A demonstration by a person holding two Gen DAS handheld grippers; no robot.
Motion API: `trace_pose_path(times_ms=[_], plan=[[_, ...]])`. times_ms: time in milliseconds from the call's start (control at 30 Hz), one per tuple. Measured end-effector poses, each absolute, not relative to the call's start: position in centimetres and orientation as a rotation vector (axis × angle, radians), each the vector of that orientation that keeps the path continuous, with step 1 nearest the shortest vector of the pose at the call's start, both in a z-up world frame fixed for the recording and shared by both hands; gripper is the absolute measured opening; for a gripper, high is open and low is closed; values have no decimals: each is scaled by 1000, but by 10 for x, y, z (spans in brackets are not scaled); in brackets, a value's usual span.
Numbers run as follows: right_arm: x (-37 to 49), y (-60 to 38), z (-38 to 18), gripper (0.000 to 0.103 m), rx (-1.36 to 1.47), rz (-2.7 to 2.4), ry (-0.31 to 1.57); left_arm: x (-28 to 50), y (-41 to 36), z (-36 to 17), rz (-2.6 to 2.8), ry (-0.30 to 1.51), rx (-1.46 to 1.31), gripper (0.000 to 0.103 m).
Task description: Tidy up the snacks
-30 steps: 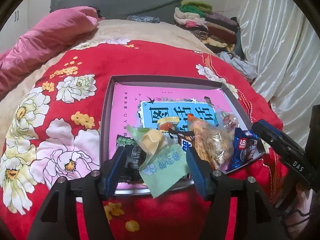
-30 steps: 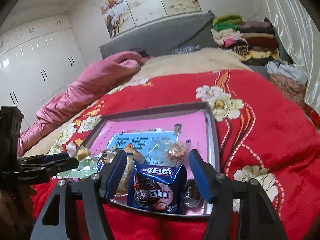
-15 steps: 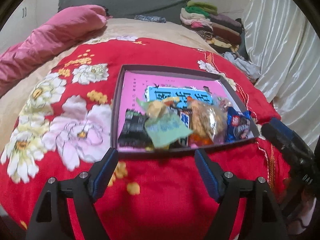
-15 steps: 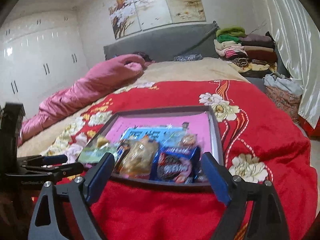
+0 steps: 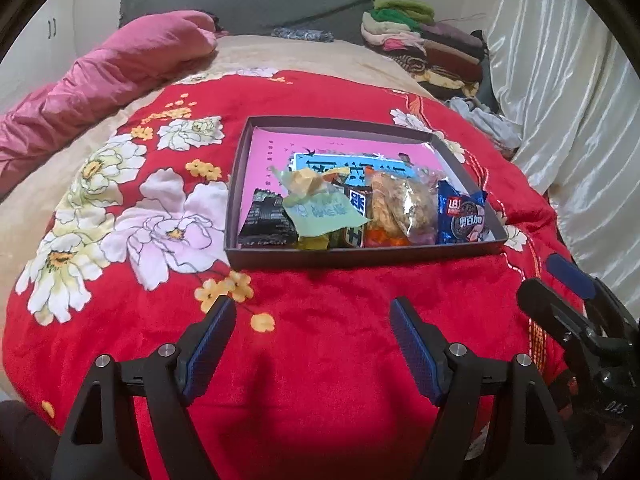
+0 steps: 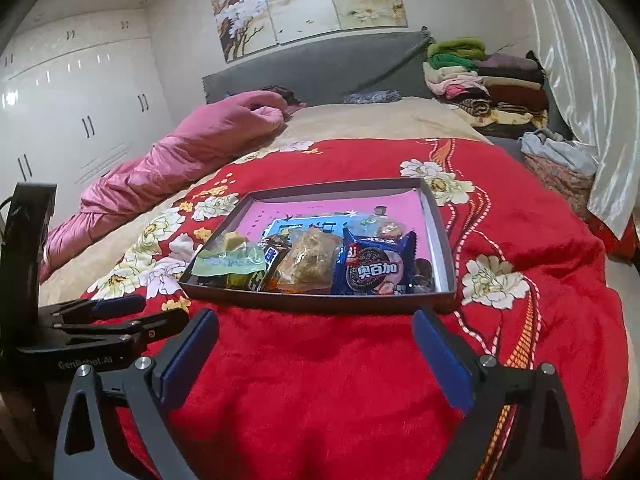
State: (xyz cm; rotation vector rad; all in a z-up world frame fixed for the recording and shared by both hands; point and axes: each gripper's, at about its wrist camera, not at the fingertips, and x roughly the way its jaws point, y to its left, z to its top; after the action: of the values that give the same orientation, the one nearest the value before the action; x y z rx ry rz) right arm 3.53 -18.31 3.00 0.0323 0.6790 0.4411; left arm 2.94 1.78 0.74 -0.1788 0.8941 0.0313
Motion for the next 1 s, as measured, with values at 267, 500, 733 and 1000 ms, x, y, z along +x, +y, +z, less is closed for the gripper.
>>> trace_pose_path(times_ms=[267,500,733,1000], plan=[[21,-179,32,98,34,444,700,16,16,9,28,909,-175,80],[15,-178,34,99,23,442,704,8,11,13,11,908,-158,80],[15,-179,34,99,23,439,704,4,12,18,11,894,-159,80],[17,-181,32,99,32,434,712,4,13,19,19,896,-152,80]])
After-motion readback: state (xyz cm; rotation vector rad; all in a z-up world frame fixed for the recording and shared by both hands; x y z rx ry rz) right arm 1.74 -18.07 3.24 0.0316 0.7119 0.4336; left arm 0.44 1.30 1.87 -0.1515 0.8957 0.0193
